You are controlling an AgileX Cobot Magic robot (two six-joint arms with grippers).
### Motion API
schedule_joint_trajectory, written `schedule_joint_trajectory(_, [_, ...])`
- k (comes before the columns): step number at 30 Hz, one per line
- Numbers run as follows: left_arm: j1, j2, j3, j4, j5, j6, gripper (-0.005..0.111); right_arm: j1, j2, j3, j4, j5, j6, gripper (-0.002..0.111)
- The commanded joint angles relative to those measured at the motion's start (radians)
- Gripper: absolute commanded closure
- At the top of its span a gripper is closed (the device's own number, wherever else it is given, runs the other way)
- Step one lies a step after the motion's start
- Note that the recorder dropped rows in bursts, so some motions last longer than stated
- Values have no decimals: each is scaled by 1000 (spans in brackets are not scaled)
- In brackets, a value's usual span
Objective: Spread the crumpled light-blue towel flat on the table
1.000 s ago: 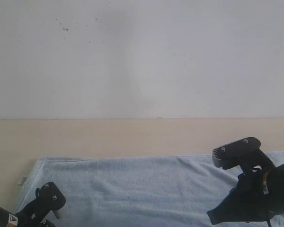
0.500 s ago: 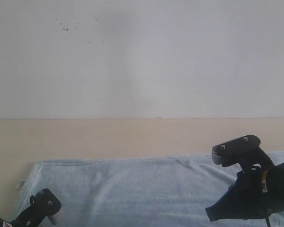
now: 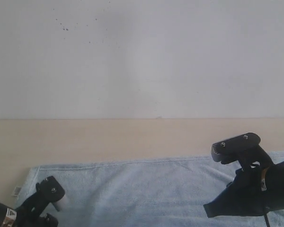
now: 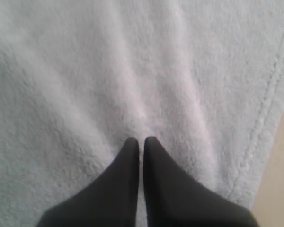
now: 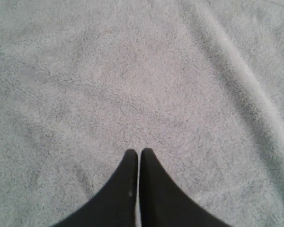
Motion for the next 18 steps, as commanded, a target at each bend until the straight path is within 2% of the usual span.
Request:
schedule_joint_trajectory(1, [-3, -84, -35, 6, 3, -6, 103, 1, -5, -5, 1, -69, 9, 107])
schedule_joint_trajectory(4, [-3, -158, -48, 2, 66, -6, 103, 1, -5, -5, 1, -104, 32, 107])
schedule_joint_trajectory(6, [-3, -207, -48, -53, 185, -6, 103, 1, -5, -5, 1, -113, 32, 107])
schedule_joint_trajectory(13, [-3, -309, -44, -319, 722, -6, 103, -24, -3, -5, -1, -120, -67, 107])
schedule_joint_trajectory(15, [-3, -339, -22, -336, 792, -6, 103, -56, -14, -5, -1, -112, -56, 107])
schedule_joint_trajectory(18, [-3, -434, 28, -338, 811, -18, 103, -99, -73, -5, -1, -104, 8, 107])
